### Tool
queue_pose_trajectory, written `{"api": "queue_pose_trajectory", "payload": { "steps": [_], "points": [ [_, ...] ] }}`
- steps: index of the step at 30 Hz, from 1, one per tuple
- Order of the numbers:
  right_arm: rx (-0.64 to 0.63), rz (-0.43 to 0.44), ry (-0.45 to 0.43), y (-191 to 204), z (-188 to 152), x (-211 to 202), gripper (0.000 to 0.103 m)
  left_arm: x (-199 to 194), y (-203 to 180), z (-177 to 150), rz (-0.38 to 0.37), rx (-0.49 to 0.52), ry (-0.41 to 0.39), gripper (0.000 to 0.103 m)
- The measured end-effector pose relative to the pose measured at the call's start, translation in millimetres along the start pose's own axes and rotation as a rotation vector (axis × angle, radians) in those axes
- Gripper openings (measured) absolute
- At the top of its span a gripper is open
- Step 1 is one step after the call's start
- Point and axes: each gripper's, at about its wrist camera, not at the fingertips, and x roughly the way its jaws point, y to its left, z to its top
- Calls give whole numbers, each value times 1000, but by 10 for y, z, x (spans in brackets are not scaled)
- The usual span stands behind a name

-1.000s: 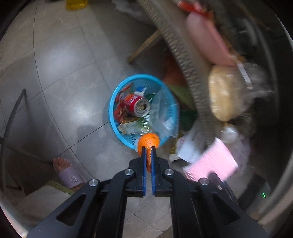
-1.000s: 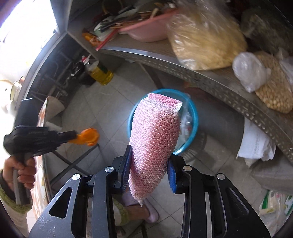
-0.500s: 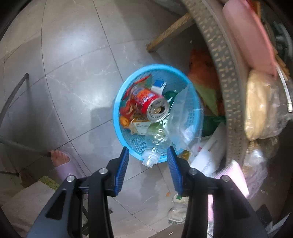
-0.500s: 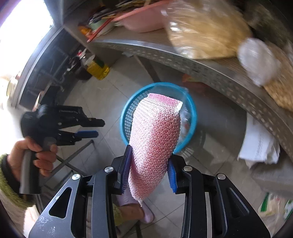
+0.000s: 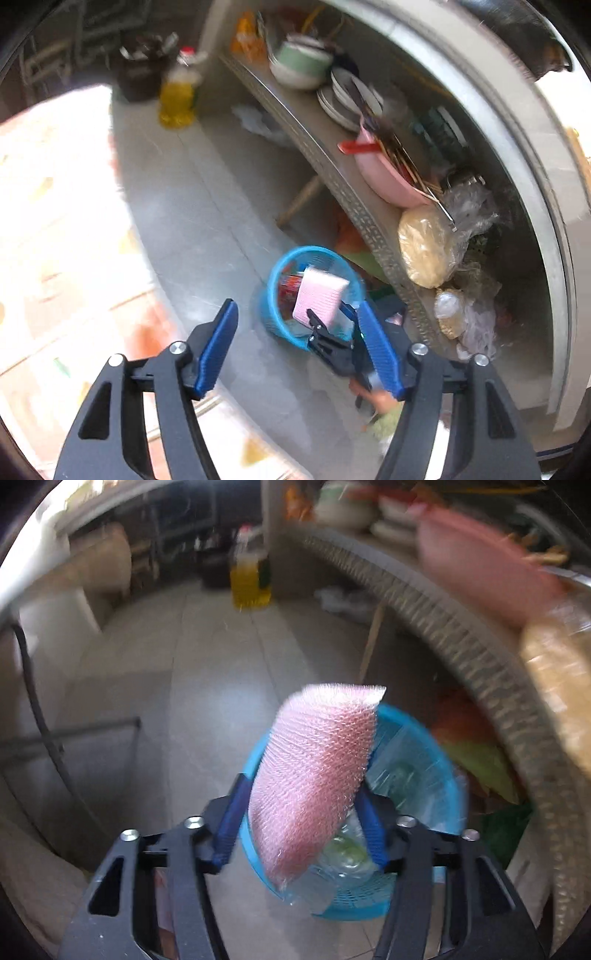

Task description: Collect trash

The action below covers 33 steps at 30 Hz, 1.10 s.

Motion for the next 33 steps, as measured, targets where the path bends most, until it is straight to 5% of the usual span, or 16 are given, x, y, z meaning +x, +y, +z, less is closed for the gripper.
{"api": "queue_pose_trajectory", "payload": {
  "steps": [3, 10, 18, 26, 33],
  "points": [
    [22, -12, 34, -52, -110, 49, 56, -264, 146, -217, 16, -2, -33, 67],
    [171, -11, -14, -366, -325, -552, 61, -733, 335, -689, 28, 9, -176, 68],
    [324, 133, -97, -284, -482, -1519, 72, -1106, 272, -1135, 36, 47, -330, 81],
    [182, 220, -266, 262, -298, -2547, 89, -1605, 176, -1609, 154, 55, -539, 97],
    [23, 217, -374, 832, -310, -3225, 95, -1805, 145, -2024, 303, -51, -578, 97]
  ]
}}
